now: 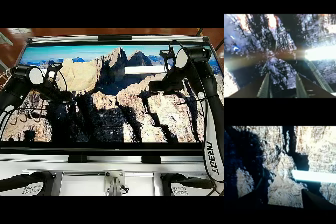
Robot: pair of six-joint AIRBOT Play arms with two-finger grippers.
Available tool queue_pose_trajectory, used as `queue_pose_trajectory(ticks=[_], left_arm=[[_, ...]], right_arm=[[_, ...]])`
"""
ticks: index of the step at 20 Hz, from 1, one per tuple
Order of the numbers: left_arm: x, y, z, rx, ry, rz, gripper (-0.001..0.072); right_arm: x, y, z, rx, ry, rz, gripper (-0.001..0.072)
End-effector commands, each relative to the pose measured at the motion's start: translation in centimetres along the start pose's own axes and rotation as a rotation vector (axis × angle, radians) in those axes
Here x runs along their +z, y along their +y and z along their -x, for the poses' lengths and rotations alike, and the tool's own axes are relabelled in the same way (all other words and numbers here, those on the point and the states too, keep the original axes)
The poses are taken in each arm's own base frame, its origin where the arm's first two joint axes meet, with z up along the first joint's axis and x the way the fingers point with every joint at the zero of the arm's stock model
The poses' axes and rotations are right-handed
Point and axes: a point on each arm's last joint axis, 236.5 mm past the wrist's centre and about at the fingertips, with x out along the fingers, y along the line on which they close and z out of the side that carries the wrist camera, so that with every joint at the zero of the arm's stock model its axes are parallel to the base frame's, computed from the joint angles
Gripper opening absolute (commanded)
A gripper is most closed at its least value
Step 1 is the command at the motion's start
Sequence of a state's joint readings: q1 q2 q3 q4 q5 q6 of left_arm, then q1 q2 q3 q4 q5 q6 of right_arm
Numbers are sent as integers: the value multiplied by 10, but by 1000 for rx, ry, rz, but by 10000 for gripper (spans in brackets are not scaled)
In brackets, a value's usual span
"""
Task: Fold the shirts.
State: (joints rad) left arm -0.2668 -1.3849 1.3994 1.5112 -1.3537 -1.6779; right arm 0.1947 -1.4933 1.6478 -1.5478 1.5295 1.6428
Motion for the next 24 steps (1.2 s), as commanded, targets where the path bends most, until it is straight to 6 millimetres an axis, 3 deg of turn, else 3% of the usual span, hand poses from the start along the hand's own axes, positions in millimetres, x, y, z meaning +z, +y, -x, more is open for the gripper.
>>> queue_pose_trajectory(ticks=[1,7,13,15,17,20,24], left_arm=[[0,0,0,0,0,0,395],[7,-2,0,-8,-29,22,395],[67,-19,10,-83,-284,38,391],[98,-15,14,-89,-409,43,316],[113,-3,-3,-77,-425,62,321],[115,20,-46,-42,-353,48,319],[116,41,-80,-37,-318,168,319]], right_arm=[[7,1,0,4,-30,-1,622],[4,2,0,9,-16,-3,622],[5,4,-1,17,-21,-3,622],[9,6,0,25,-37,-3,622],[14,9,0,36,-58,-5,622],[24,12,1,51,-101,-9,622],[33,20,2,83,-136,-14,622]])
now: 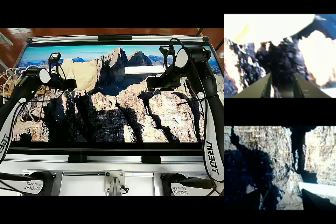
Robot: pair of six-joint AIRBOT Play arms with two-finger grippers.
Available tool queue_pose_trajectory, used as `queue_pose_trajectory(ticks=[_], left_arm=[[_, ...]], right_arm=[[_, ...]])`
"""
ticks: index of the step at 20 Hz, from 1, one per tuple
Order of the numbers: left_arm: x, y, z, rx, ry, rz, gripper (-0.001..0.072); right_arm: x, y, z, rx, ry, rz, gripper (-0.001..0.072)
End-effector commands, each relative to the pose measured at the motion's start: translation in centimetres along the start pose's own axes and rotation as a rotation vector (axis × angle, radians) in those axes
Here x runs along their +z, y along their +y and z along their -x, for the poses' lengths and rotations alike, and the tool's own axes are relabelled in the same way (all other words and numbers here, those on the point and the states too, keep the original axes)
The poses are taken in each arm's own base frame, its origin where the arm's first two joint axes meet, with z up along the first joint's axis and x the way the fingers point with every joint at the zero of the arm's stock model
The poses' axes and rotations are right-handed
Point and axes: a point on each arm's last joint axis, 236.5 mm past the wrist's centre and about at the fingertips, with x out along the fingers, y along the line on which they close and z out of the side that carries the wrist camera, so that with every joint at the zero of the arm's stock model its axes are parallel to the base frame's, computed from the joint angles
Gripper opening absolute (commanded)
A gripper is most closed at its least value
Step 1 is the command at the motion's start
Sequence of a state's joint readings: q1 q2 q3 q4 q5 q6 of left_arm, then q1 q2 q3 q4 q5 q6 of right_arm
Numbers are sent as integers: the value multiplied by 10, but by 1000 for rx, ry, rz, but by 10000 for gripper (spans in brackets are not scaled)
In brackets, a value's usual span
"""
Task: Fold the shirts.
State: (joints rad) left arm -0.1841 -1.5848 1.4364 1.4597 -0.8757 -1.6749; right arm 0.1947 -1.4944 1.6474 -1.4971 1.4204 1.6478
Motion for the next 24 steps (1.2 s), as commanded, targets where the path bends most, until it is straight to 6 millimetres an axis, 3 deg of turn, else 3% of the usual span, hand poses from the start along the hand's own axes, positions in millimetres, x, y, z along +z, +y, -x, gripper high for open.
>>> queue_pose_trajectory(ticks=[1,2,3,4,8,11,14,17,18,19,21,23,24], left_arm=[[3,17,-28,16,-11,61,322],[8,18,-31,15,-35,61,359],[17,19,-34,14,-74,62,622],[26,23,-36,12,-112,96,720],[31,61,-37,47,-121,213,720],[30,88,-51,73,-121,247,720],[32,95,-69,78,-131,254,720],[43,90,-79,60,-190,259,717],[46,88,-81,49,-205,272,664],[47,86,-84,34,-212,294,513],[43,82,-91,6,-197,347,405],[41,74,-91,-50,-180,439,87],[46,66,-84,-83,-186,461,33]], right_arm=[[10,7,0,28,-41,-5,622],[11,7,0,29,-47,-5,622],[13,7,0,29,-53,-5,622],[14,7,0,30,-58,-7,622],[13,9,0,39,-56,-39,622],[13,21,1,89,-51,-50,622],[12,30,2,128,-47,-56,622],[11,30,2,130,-43,-57,622],[11,30,2,130,-44,-57,622],[11,30,2,130,-43,-57,622],[10,30,2,130,-39,-62,622],[10,30,2,129,-40,-65,622],[10,29,2,127,-40,-64,622]])
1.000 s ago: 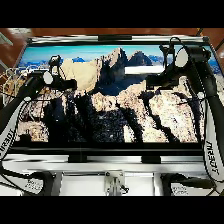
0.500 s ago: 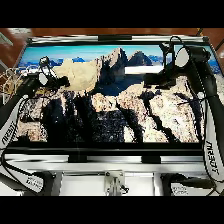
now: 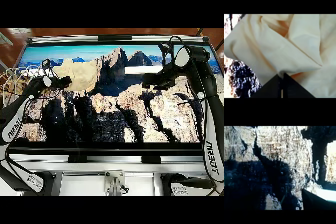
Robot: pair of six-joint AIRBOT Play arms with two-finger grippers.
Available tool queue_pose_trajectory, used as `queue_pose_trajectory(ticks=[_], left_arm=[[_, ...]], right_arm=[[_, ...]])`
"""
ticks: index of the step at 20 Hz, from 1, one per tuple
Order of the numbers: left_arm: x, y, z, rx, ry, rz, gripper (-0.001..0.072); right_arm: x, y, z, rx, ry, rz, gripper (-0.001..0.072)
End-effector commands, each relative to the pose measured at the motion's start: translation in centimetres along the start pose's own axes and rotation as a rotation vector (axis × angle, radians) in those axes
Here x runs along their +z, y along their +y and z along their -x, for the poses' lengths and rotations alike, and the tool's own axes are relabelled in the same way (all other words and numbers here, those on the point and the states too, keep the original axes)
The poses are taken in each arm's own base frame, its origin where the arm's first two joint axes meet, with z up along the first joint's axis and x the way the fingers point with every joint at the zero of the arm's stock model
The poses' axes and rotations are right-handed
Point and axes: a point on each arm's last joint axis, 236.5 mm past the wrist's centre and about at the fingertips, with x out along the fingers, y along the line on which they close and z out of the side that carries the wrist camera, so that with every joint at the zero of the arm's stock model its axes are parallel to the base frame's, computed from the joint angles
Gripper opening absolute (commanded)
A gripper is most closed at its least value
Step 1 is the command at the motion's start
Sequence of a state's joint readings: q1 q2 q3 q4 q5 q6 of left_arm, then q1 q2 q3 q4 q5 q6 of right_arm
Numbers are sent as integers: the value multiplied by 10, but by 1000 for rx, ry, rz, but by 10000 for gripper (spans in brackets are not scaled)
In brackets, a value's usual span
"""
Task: Fold the shirts.
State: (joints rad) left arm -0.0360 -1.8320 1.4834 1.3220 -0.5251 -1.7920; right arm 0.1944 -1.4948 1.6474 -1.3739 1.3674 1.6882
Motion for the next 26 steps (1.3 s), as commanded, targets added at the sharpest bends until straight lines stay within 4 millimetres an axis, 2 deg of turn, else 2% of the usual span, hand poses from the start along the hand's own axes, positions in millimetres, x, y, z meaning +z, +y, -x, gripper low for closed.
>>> queue_pose_trajectory(ticks=[1,3,4,6,8,10,12,13,14,15,16,18,21,23,24,25,26], left_arm=[[7,-28,12,-100,0,77,33],[30,-70,51,-174,-55,-88,32],[43,-100,84,-217,-102,-208,31],[59,-160,162,-309,-212,-393,32],[65,-214,258,-417,-340,-469,31],[54,-252,354,-530,-445,-529,31],[29,-275,423,-630,-490,-582,32],[11,-285,446,-680,-484,-606,32],[-9,-295,458,-725,-449,-621,32],[-31,-304,459,-760,-392,-626,32],[-54,-313,452,-790,-325,-626,32],[-101,-332,423,-823,-213,-641,32],[-162,-368,369,-860,-87,-542,33],[-203,-394,342,-880,-42,-560,37],[-225,-399,329,-878,1,-573,212],[-241,-398,319,-867,52,-585,544],[-254,-389,312,-838,114,-616,719]], right_arm=[[0,-2,1,-8,-1,0,622],[2,-12,8,-58,-3,14,622],[5,-19,18,-93,-17,23,622],[18,-32,53,-176,-91,44,622],[33,-45,111,-268,-221,56,622],[39,-58,183,-367,-369,50,623],[33,-69,251,-444,-514,29,622],[25,-72,280,-464,-576,18,622],[15,-74,302,-475,-622,0,622],[7,-74,317,-475,-653,-14,622],[-2,-73,328,-469,-673,-24,622],[-14,-74,337,-466,-675,-34,622],[-25,-76,332,-474,-626,-39,622],[-26,-77,330,-475,-617,-41,622],[-26,-77,330,-478,-616,-38,622],[-26,-79,331,-487,-613,-29,622],[-27,-81,331,-499,-606,-25,622]])
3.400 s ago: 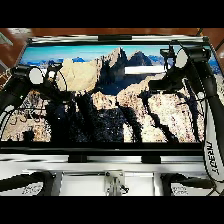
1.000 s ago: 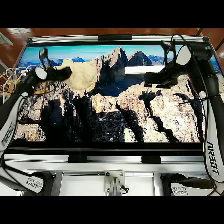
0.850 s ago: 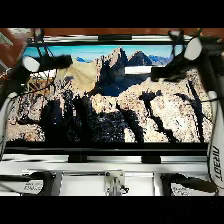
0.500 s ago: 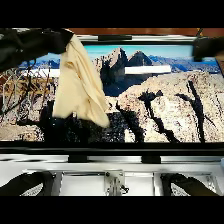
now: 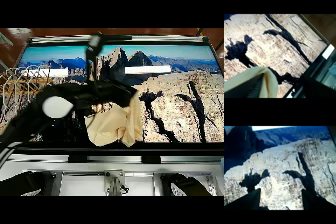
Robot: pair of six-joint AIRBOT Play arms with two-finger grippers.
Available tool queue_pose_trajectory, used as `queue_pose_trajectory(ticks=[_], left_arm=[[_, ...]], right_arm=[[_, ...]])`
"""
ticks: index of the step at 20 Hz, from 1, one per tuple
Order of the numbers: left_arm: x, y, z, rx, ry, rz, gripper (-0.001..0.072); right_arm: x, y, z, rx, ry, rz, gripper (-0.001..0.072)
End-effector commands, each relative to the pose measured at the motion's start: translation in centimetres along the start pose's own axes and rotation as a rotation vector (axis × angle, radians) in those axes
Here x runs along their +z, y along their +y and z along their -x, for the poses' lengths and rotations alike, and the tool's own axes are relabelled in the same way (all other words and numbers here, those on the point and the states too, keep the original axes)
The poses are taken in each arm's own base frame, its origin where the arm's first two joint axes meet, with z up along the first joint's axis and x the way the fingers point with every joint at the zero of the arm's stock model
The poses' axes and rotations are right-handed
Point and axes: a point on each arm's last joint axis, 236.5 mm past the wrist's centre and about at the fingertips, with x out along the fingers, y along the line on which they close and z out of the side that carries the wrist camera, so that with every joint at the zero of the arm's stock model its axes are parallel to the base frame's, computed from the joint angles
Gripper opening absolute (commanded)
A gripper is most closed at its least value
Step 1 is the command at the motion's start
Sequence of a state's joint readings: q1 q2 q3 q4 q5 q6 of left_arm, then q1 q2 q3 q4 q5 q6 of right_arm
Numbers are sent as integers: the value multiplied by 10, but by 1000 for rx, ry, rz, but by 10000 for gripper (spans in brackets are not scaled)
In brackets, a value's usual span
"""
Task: Fold the shirts.
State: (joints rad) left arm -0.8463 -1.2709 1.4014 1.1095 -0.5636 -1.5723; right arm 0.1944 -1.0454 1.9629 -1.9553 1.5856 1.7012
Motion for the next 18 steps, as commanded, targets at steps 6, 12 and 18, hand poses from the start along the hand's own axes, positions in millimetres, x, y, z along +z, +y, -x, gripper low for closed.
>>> queue_pose_trajectory(ticks=[6,12,18], left_arm=[[-118,143,100,363,640,147,511],[-239,184,149,413,772,502,680],[-297,171,100,318,718,687,673]], right_arm=[[-72,2,-42,-59,335,183,623],[-204,100,-118,438,724,-17,622],[-248,106,-149,448,781,-112,623]])
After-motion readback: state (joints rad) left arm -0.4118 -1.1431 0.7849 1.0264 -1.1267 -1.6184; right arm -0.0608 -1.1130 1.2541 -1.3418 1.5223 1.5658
